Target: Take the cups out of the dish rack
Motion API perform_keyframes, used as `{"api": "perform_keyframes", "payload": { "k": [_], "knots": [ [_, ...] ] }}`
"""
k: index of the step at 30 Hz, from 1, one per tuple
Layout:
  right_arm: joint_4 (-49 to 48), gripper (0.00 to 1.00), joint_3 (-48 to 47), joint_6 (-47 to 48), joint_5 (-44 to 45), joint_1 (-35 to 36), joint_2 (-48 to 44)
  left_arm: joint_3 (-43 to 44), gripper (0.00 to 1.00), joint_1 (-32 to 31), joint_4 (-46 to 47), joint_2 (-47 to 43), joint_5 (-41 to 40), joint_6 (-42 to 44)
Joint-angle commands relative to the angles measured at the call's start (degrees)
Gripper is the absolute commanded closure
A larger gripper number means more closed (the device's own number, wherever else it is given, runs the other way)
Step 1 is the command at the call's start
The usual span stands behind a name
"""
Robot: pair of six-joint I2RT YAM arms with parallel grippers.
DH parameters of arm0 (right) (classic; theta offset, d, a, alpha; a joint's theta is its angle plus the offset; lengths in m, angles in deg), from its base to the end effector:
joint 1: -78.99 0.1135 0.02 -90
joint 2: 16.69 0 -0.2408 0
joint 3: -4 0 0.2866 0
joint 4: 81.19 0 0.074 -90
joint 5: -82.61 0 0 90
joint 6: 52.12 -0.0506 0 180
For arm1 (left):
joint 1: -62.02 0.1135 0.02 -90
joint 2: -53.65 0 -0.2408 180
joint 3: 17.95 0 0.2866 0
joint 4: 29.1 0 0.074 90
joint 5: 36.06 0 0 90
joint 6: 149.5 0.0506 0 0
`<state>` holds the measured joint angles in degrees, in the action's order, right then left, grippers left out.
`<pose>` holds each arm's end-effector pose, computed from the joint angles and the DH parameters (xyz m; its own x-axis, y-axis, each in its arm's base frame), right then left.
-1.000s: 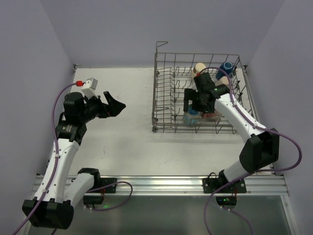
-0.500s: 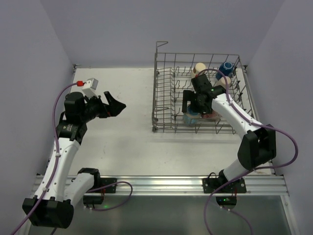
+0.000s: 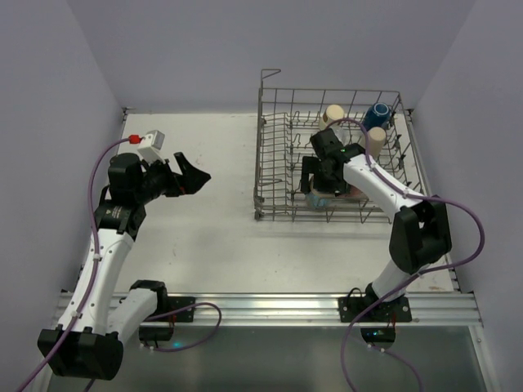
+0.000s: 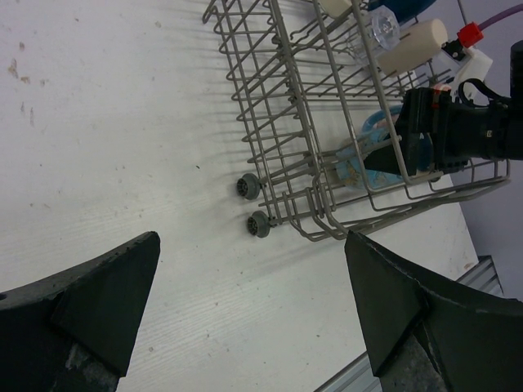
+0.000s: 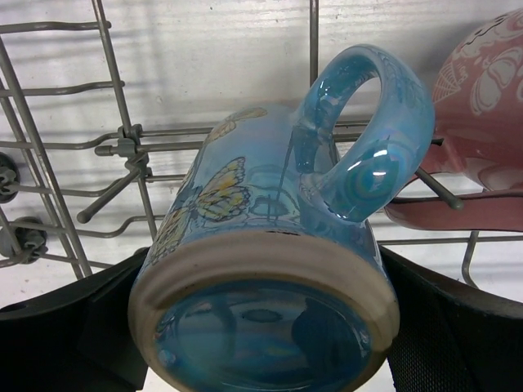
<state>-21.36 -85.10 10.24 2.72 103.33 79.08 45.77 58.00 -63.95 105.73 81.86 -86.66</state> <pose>0.3483 0.1478 0.2062 -0.8988 0.0947 -0.4279 0.0847 0.9955 0.0424 0.2595 -0.0420 0.3145 -0.5740 -0.3640 -0.7335 0.2576 0.7700 -0.5837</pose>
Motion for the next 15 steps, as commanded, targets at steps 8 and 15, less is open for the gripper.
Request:
{"api": "perform_keyframes", "payload": {
  "k": [8, 15],
  "knots": [
    [0.33, 0.02, -2.88, -1.28, 3.60, 0.53, 0.47, 0.13, 0.01, 0.49, 1.49, 0.48, 1.61, 1.58],
    [0.86, 0.01, -4.81, -0.84, 4.39, 0.54, 1.35, 0.57, 0.01, 0.41, 1.41, 0.57, 1.61, 1.67]
  ]
}}
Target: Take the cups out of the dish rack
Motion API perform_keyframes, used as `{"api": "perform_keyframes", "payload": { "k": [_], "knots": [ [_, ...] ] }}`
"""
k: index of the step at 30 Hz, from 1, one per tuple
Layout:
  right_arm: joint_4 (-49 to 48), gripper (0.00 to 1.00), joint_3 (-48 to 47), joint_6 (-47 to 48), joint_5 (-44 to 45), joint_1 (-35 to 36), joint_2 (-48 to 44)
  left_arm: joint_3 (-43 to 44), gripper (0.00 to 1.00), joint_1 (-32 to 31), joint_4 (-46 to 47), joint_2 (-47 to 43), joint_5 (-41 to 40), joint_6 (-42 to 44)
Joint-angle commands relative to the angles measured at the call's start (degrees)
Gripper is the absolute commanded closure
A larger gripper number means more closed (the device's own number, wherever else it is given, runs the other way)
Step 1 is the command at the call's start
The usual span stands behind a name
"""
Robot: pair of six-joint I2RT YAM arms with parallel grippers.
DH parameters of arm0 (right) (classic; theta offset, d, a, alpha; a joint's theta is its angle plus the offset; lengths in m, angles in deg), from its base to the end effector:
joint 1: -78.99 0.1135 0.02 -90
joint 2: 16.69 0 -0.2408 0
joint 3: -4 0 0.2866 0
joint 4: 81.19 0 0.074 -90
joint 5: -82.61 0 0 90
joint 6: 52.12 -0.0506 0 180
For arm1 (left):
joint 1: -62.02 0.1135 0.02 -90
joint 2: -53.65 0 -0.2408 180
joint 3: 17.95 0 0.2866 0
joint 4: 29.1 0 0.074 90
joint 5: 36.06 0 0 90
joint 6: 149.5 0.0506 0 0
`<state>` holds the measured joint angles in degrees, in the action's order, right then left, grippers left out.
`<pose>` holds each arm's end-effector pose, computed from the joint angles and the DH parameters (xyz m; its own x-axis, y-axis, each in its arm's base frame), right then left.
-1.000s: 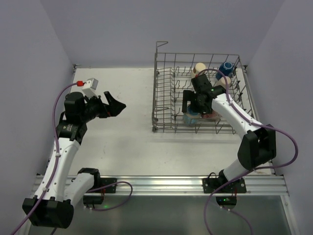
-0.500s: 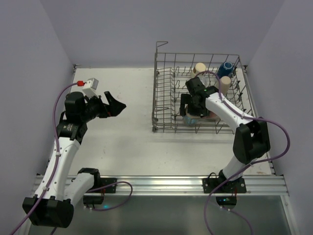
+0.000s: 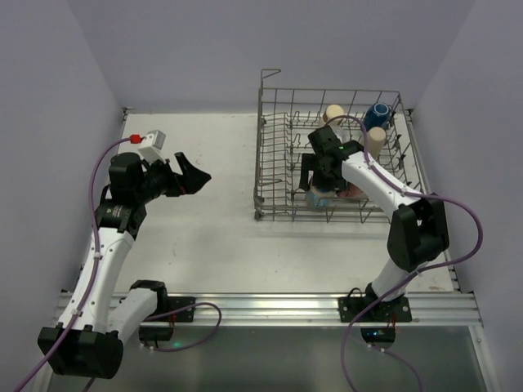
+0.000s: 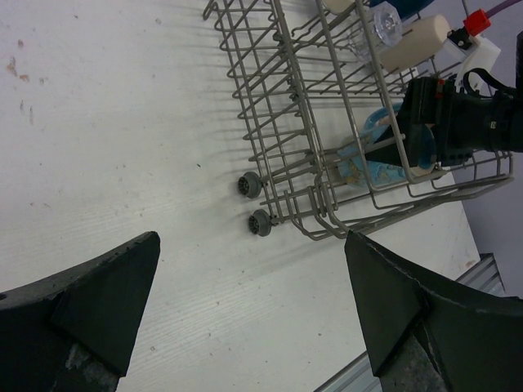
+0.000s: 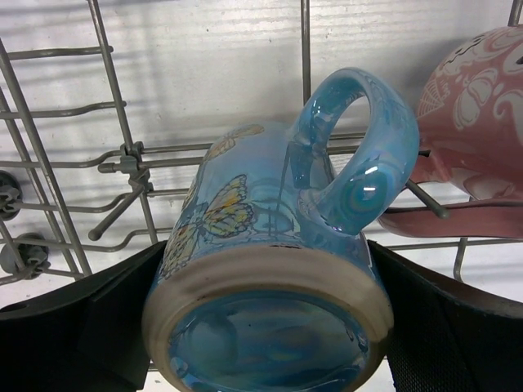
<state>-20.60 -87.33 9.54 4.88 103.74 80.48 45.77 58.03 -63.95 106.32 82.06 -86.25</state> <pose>0.3537 0.1512 0.2101 -0.8902 0.1004 -0.4444 0.1030 0.9945 0.0184 0.2615 -0.0421 0.3120 -0.5807 -0.3574 -0.7314 0.2578 0.7715 -0.5817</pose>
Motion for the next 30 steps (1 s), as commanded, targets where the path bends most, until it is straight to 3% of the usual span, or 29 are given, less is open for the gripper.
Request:
{"api": "perform_keyframes", "payload": {
  "k": [1, 6, 9, 12, 19, 22, 23, 24, 26, 27, 30],
  "knots": [
    [0.01, 0.01, -2.67, 0.03, 2.14, 0.21, -0.13, 0.57, 0.01, 0.39, 1.41, -0.02, 1.41, 1.25],
    [0.36, 0.02, -3.03, 0.21, 1.70, 0.21, 0.92, 0.40, 0.01, 0.39, 1.23, 0.07, 1.24, 1.43],
    [0.27, 0.11, -2.50, 0.30, 1.44, 0.21, 0.83, 0.31, 0.01, 0.39, 1.06, 0.16, 1.15, 1.69],
    [0.18, 0.15, -1.36, 0.13, 1.52, 0.21, -0.22, 0.22, 0.01, 0.39, 0.79, -0.10, 1.15, 1.78],
    [0.44, 0.08, -0.39, 0.04, 1.53, 0.21, -0.93, -0.22, 0.01, 0.39, 0.97, -0.19, 1.50, 1.78],
    [0.18, 0.12, -0.21, 0.04, 1.70, 0.21, -0.57, -0.48, 0.01, 0.39, 0.79, -0.37, 1.41, 1.87],
    [0.09, 0.16, -0.21, 0.04, 1.61, 0.21, -0.57, -0.57, 0.01, 0.39, 0.88, -0.37, 1.33, 1.96],
    [0.01, 0.29, -0.30, 0.12, 1.53, 0.21, -0.49, -0.57, 0.01, 0.39, 0.79, -0.37, 1.32, 2.04],
    [-0.17, 0.44, -0.47, 0.04, 1.53, 0.29, -0.48, -0.48, 0.01, 0.39, 0.70, -0.28, 1.32, 2.13],
    [-0.17, 0.66, -0.56, 0.04, 1.61, 0.21, -0.57, -0.48, 0.01, 0.39, 0.70, -0.28, 1.32, 2.13],
    [-0.09, 1.00, -1.53, -0.23, 2.49, 0.30, -1.19, -0.49, 0.02, 0.39, 0.88, -0.11, 1.32, 2.13]
  ]
}}
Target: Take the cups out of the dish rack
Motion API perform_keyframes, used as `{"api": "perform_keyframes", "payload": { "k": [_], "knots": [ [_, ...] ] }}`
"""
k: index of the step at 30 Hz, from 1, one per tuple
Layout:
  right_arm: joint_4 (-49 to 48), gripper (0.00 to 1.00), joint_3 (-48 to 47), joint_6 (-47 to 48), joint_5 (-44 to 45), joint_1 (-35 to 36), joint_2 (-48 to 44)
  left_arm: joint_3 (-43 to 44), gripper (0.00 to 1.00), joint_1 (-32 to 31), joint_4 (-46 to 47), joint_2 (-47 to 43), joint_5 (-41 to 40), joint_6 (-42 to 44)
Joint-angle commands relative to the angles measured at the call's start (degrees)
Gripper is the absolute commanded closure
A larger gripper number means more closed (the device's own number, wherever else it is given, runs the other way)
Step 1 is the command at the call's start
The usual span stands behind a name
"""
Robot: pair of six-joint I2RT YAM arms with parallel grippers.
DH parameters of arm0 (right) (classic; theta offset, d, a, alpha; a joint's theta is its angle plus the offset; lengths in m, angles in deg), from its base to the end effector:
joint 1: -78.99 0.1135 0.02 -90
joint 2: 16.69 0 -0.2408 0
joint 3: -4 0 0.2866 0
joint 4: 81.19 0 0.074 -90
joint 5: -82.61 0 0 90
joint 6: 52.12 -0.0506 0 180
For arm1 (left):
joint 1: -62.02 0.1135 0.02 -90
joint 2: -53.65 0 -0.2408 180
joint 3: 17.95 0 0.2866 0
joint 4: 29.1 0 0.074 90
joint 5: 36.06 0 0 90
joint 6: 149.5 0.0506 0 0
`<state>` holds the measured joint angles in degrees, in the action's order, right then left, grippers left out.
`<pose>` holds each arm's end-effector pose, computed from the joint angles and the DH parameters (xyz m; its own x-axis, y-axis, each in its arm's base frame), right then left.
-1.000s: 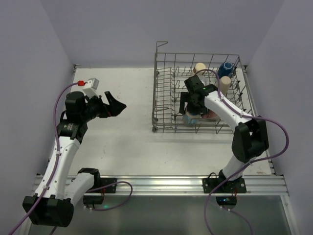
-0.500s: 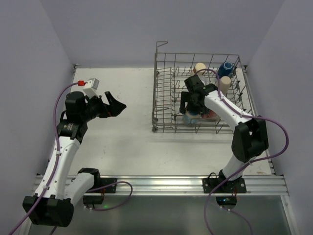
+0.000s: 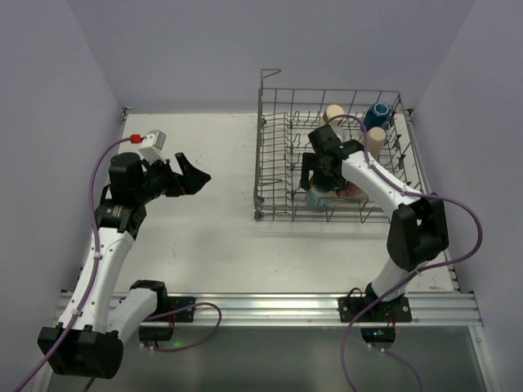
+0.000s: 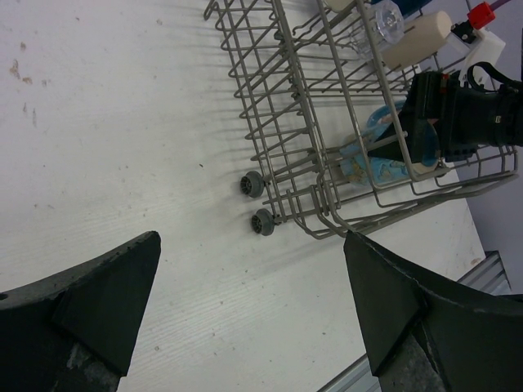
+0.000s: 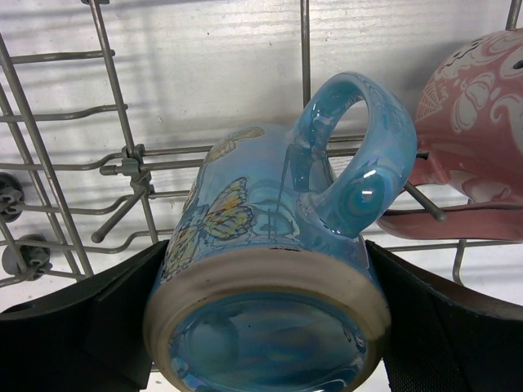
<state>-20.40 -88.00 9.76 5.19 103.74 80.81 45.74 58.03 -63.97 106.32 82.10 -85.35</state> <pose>0.3555 0.1517 0.2118 -0.8884 0.0970 -0.4486 0.1017 0.9947 0.0136 0.2615 -0.0422 0.3118 -0.5775 -0.3451 -0.7399 0.2668 0.7767 -0.5705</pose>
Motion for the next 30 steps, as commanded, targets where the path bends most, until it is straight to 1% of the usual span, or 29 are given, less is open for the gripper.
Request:
{"api": "perform_keyframes", "payload": {
  "k": [1, 7, 13, 16, 21, 24, 27, 28, 30],
  "knots": [
    [-0.19, 1.00, -1.29, -0.36, 2.27, 0.30, -1.95, -0.46, 0.02, 0.39, 0.90, 0.07, 1.28, 1.15],
    [2.61, 1.00, -7.17, -0.36, 3.85, 0.29, -3.97, 0.68, 0.06, 0.39, 1.16, 0.69, 2.07, 0.45],
    [7.36, 1.00, -14.29, -0.09, 3.15, 0.21, -4.15, 1.56, 0.10, 0.39, 1.87, 1.04, 3.39, -0.34],
    [8.68, 1.00, -14.91, 0.17, 2.80, 0.29, -5.03, 2.00, 0.12, 0.39, 1.87, 1.30, 3.91, -0.35],
    [8.86, 1.00, -15.35, 0.26, 2.10, -0.05, -8.10, 3.66, 0.14, 0.39, 2.22, 2.09, 5.41, -0.96],
    [8.86, 1.00, -16.84, 0.17, -0.62, -0.58, -9.33, 5.51, 0.14, 0.39, 3.62, 2.88, 8.65, -2.01],
    [8.34, 1.00, -18.34, -0.44, -4.39, -1.72, -10.74, 7.62, 0.14, 0.39, 7.22, 4.20, 14.36, -4.73],
    [7.98, 1.00, -18.60, -0.71, -5.36, -1.99, -11.27, 8.15, 0.14, 0.39, 9.67, 4.72, 17.94, -5.70],
    [6.49, 1.00, -18.61, -1.32, -9.84, -3.47, -12.23, 9.46, 0.15, 0.39, 12.92, 6.30, 21.30, -8.24]
  ]
}}
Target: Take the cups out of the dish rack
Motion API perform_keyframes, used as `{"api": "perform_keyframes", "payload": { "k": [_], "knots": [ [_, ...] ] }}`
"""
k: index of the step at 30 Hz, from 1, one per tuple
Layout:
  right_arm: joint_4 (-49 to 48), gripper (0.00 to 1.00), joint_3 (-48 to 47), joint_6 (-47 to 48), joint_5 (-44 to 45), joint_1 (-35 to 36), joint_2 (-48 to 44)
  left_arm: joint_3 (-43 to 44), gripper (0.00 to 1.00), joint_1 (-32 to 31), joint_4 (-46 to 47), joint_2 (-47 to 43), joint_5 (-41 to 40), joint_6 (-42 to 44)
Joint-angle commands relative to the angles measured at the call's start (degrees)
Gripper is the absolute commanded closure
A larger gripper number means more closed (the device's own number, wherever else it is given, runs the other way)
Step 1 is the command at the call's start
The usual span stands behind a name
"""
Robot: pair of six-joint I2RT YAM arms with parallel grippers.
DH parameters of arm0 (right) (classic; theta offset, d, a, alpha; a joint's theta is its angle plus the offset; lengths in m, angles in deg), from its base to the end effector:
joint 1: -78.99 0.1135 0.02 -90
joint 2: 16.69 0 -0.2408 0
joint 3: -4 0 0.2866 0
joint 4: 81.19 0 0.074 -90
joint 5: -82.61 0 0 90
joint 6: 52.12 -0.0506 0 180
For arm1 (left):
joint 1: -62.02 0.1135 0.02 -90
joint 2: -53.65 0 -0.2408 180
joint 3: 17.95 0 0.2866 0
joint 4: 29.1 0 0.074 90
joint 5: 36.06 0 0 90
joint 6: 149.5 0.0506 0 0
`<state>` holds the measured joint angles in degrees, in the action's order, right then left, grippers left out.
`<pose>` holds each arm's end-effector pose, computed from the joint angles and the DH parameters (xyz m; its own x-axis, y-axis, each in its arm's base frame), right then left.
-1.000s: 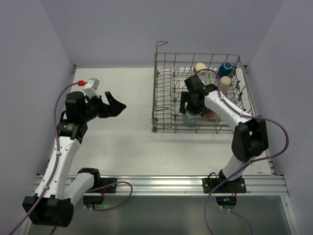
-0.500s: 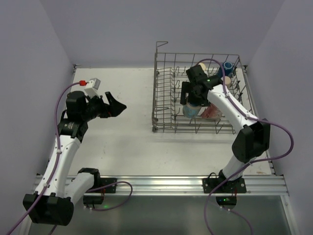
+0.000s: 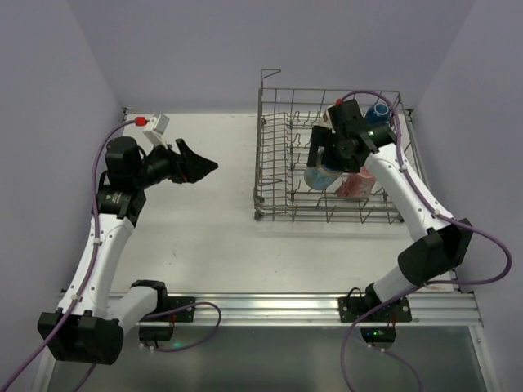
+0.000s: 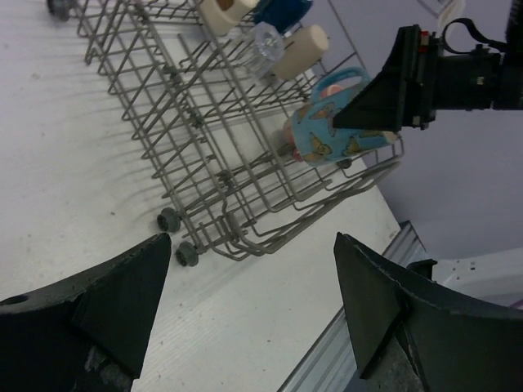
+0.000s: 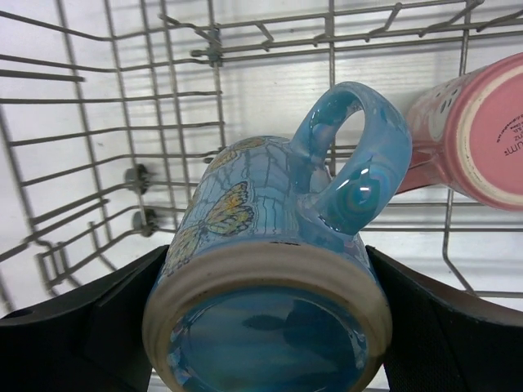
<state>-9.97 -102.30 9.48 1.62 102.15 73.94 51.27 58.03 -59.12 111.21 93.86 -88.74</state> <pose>0.3421 0.1377 0.3295 -0.8129 0.1632 -0.5590 0.0906 0.9837 0.1555 0.2756 -0.0518 0.3391 -0.5970 -0.3339 -0.7294 0.4232 0.6413 -0.6400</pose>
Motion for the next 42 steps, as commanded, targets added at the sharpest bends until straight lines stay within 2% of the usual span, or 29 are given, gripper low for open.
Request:
{"api": "perform_keyframes", "payload": {
  "k": [1, 8, 14, 20, 25, 33, 36, 42],
  "knots": [
    [-5.07, 1.00, -4.14, -1.39, -7.68, -2.41, -6.33, 4.37, 0.16, 0.39, 10.96, 2.02, 12.34, -7.74],
    [-9.99, 1.00, -1.59, -5.08, -17.18, -7.59, -10.99, 9.65, 0.18, -2.07, 21.70, 6.24, 17.29, -16.37],
    [-15.71, 1.00, 2.89, -8.77, -26.41, -12.43, -14.33, 15.54, 0.18, -10.86, 24.96, 13.70, 17.38, -18.14],
    [-27.48, 1.00, 11.67, -14.30, -38.42, -17.17, -19.26, 17.12, 0.19, -14.03, 33.57, 19.24, 17.91, -25.16],
    [-38.36, 1.00, 18.71, -20.27, -49.07, -20.86, -22.24, 18.44, 0.21, -16.84, 36.74, 23.55, 18.00, -26.40],
    [-52.43, 1.00, 24.42, -28.54, -59.71, -22.01, -22.87, 17.21, 0.22, -20.44, 46.14, 28.74, 18.44, -31.23],
    [-60.42, 1.00, 25.83, -32.76, -62.88, -22.01, -22.78, 17.82, 0.23, -21.58, 47.28, 30.77, 17.83, -31.67],
    [-67.65, 1.00, 27.68, -38.30, -65.88, -22.01, -22.34, 19.58, 0.24, -23.96, 48.87, 34.28, 16.07, -32.81]
  ]
}}
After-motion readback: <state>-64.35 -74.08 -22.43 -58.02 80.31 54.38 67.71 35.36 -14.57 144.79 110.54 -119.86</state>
